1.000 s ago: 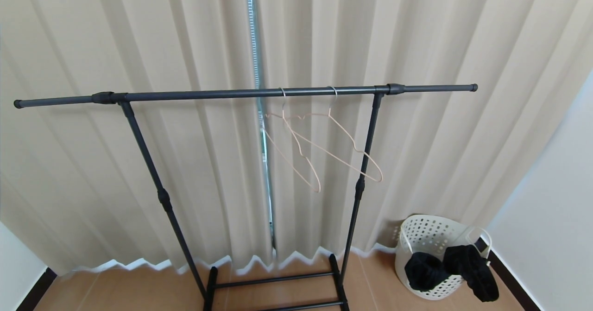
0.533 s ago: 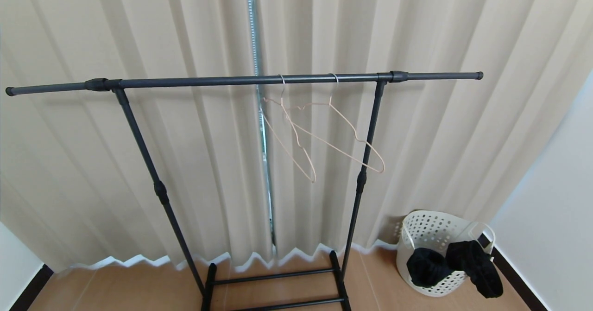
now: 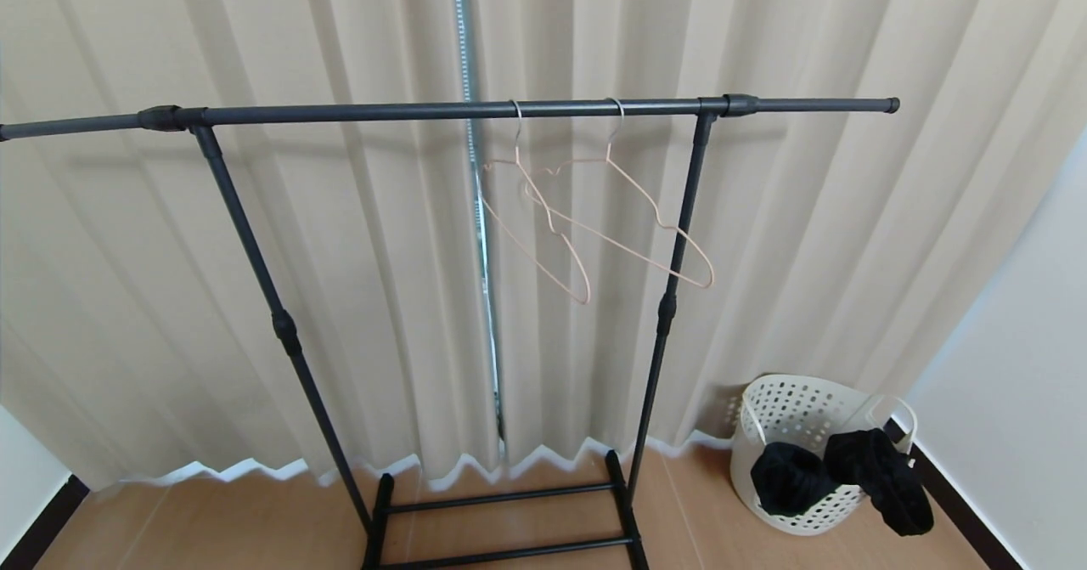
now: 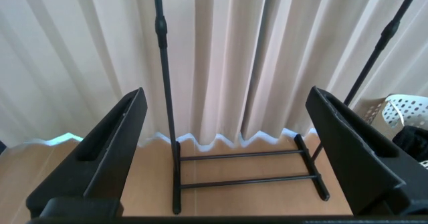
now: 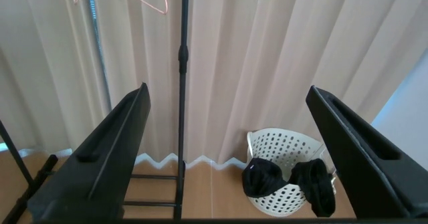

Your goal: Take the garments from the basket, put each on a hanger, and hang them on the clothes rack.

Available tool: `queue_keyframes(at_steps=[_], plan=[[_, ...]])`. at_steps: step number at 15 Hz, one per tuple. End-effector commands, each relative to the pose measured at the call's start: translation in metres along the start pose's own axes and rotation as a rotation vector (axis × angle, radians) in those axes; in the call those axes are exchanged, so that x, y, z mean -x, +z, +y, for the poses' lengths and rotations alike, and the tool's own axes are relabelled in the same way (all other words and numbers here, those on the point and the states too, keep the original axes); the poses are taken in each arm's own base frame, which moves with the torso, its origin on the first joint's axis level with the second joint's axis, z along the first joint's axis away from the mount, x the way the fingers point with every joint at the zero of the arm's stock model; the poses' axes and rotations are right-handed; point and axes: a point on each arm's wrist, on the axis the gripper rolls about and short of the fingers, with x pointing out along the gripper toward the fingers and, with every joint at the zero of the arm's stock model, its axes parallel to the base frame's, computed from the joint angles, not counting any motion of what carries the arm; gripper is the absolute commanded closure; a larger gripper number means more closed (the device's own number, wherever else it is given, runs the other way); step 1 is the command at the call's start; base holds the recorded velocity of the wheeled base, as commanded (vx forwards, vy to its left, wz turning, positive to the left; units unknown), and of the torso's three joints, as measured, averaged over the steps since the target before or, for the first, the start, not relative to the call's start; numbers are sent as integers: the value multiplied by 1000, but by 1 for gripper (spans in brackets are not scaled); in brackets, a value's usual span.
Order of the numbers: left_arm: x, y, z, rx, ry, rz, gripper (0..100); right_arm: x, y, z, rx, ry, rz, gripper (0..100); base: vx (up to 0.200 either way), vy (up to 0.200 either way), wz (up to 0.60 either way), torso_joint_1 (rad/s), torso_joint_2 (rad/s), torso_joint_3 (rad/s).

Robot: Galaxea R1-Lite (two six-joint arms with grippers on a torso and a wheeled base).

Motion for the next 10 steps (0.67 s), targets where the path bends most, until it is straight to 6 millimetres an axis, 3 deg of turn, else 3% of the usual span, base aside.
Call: queue_keyframes(at_steps=[1,10], plan=[[0,0,0,0,1,2,0,0,0,0,0,1,1,0,0,0,0,-217,520,295],[0,0,0,0,1,2,0,0,0,0,2,1,1,0,0,0,0,-207,542,325]])
